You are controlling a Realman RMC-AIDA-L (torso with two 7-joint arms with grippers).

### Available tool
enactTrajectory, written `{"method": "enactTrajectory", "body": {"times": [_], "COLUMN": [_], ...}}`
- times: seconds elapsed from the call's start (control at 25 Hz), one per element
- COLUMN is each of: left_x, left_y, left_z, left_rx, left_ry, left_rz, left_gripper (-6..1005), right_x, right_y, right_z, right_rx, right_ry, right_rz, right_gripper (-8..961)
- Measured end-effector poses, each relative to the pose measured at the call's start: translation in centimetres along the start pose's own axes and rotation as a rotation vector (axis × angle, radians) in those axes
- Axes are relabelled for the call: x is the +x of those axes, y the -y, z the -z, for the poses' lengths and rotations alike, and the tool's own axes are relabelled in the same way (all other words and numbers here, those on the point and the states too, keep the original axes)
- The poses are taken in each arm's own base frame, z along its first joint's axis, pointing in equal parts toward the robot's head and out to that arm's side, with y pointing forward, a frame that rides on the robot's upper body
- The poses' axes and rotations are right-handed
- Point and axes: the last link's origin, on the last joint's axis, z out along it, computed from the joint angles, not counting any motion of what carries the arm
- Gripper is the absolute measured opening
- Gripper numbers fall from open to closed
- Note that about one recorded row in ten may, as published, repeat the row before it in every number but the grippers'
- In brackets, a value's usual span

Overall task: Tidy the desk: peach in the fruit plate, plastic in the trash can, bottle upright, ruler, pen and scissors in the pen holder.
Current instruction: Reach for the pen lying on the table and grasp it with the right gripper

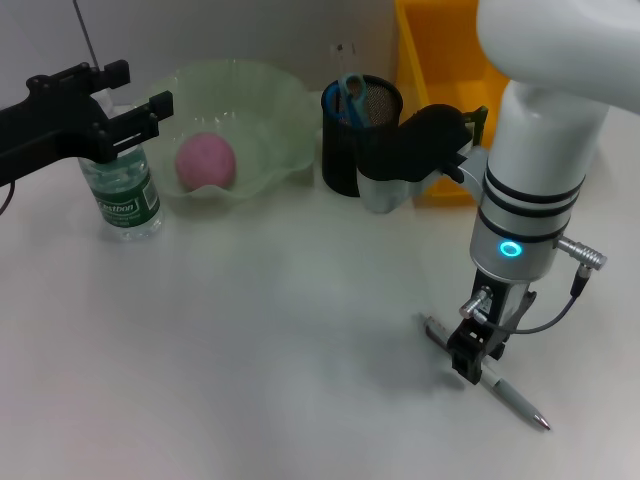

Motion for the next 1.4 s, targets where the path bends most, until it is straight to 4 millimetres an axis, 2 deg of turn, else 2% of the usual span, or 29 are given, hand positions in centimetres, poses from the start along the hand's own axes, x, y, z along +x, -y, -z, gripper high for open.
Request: {"method": "enactTrajectory", "body": {"times": [0.16,1.4], "left_x": [0.01,-0.01], "left_y": [0.0,-0.08], "left_z": [0.0,0.1], "left_rx": [0.0,0.0], "left_ry": [0.0,-0.005], "left_rz": [-0.001,-0.007], "left_gripper": [663,663], "right_x": [-0.04,-0.14], "right_y": [-0.03,-0.04], "right_z": [0.0,-0.43], "right_rx": [0.0,0.008], "right_ry": [0.002,0.001], "right_rz": [0.001,0.005], "right_gripper": [371,319]}}
